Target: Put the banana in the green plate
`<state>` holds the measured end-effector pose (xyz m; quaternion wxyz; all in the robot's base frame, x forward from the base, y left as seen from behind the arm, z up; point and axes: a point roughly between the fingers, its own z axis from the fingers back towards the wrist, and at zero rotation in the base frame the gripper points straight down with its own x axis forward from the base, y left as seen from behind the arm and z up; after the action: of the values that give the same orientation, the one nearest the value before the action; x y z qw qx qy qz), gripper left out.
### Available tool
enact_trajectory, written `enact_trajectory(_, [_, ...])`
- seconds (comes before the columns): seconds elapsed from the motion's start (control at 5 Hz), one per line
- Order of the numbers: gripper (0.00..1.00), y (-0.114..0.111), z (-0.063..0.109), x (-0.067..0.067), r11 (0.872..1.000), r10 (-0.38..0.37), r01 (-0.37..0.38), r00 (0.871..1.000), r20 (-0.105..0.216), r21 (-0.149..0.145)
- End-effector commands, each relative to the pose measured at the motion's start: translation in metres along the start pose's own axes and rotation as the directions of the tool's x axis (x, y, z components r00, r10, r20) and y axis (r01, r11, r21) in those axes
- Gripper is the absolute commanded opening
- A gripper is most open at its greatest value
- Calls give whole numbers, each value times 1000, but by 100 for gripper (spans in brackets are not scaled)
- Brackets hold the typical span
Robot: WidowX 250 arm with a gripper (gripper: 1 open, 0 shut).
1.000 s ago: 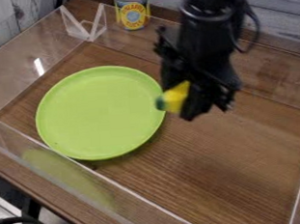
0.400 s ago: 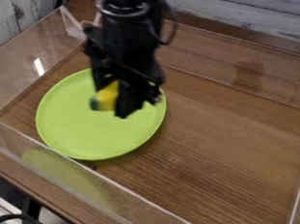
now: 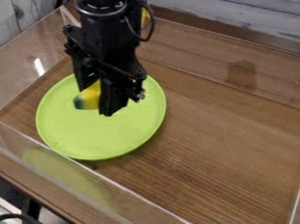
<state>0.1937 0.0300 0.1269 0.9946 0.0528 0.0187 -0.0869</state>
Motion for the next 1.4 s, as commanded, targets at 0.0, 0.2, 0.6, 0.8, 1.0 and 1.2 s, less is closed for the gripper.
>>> enact_trajectory(0.0, [0,4,7,2,1000,20,-20,999,37,5])
enact_trajectory(0.2, [100,6,7,-1,1000,32,-32,999,27,0])
enact_trajectory(0.6, [100,10,14,2,996,83,-83,997,7,-16])
enact_trajectory(0.8, [100,15,19,7,992,122,-122,993,1,-22])
enact_trajectory(1.0, [100,17,27,6,986,160,-161,987,-16,-33])
enact_trajectory(1.2, [100,21,31,9,979,197,-198,980,-23,-41])
